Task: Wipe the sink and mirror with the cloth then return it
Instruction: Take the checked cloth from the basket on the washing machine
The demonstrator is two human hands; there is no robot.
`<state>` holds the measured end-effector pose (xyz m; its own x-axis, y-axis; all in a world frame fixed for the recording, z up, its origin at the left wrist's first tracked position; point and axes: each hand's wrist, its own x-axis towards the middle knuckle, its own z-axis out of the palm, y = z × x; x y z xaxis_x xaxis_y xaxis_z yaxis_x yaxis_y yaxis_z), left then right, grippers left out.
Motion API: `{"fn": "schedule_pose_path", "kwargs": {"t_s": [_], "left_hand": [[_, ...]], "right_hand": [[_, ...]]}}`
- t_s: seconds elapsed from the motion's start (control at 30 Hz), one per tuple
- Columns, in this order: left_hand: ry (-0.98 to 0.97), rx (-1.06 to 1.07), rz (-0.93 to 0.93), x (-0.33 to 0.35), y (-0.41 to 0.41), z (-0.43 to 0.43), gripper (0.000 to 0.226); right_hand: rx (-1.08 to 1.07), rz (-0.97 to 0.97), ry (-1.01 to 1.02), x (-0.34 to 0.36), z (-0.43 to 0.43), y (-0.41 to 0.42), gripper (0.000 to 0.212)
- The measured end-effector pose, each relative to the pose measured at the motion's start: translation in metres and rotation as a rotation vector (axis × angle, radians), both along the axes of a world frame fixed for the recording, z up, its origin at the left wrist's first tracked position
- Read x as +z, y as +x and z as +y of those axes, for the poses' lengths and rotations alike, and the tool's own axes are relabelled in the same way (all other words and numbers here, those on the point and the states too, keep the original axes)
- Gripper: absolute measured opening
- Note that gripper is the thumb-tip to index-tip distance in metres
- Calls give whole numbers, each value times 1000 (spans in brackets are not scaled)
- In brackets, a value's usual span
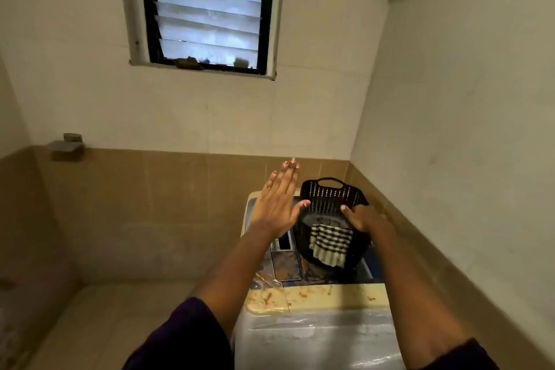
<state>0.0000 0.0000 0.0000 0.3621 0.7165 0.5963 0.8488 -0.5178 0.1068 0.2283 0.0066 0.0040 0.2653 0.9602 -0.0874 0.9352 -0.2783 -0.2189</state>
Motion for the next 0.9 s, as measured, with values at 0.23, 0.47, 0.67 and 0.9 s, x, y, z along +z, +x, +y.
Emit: {"fn": "schedule_pose_path", "kwargs": {"t_s": [0.23,0.47,0.67,0.9], "left_hand": [[-67,-14,30,-22,0,8,74],[-59,51,8,-24,-27,6,75],[-531,-66,-920,-9,-52,-39,57],[-930,-114,-1785,-33,-176,-120,46]], "right_hand": [[10,69,-29,-43,23,2,60],[-172,570,489,-41,35,-17,23],[71,853,772,5,-19,-99,19],[774,1089,422,5,-105,-275,33]]}}
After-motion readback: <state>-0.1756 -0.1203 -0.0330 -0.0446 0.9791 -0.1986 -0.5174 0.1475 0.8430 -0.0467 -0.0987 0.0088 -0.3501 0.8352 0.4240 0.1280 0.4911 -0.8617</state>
